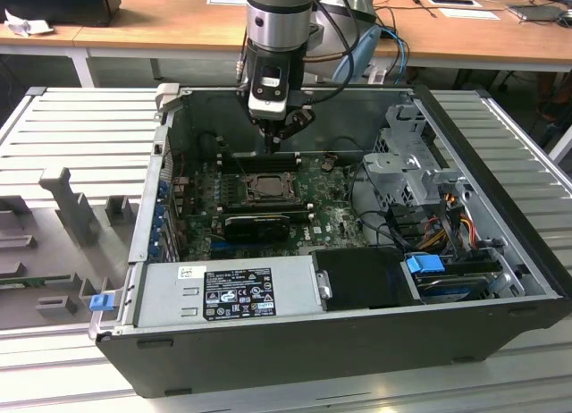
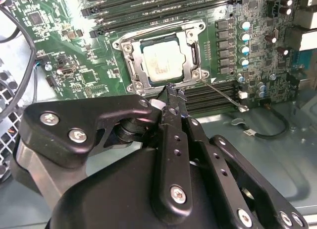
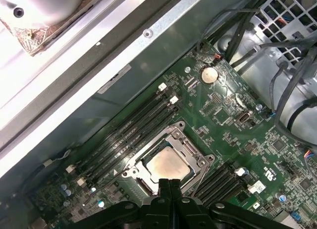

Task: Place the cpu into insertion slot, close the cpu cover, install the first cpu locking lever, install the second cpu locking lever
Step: 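Install the first cpu locking lever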

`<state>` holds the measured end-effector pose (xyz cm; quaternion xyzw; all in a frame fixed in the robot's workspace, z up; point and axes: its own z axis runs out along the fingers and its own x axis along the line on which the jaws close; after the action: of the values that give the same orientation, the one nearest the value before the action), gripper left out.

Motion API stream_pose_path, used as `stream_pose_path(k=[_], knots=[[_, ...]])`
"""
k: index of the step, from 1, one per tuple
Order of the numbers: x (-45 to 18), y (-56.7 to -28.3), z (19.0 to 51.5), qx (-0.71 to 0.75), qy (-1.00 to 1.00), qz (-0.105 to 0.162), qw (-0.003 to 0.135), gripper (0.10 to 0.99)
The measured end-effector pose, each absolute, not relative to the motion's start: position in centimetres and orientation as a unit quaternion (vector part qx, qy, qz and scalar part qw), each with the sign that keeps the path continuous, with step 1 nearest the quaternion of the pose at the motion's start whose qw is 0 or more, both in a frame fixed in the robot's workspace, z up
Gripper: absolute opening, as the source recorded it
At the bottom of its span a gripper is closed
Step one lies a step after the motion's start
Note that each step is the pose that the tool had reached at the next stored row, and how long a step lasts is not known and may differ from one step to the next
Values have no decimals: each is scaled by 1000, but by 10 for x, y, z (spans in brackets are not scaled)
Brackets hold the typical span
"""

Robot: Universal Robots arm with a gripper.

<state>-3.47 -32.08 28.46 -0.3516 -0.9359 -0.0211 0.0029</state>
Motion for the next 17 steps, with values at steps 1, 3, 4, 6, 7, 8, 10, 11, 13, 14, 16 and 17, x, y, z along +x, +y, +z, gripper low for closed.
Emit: stream_pose_path(k=[1,3,4,6,7,8,10,11,13,14,16,17], knots=[[-35,-321,285,-348,-937,-21,3,106],[-35,-321,285,-342,-940,-21,3,106],[-35,-321,285,-339,-941,-21,3,106],[-35,-321,285,-332,-943,-21,3,106],[-35,-321,285,-329,-944,-21,3,106],[-35,-321,285,-327,-945,-21,3,106],[-35,-321,285,-321,-947,-21,4,106],[-35,-321,285,-317,-948,-21,4,106],[-35,-321,285,-310,-950,-21,4,106],[-35,-321,285,-308,-951,-21,4,106],[-35,-321,285,-300,-954,-21,4,106],[-35,-321,285,-297,-955,-21,4,106]])
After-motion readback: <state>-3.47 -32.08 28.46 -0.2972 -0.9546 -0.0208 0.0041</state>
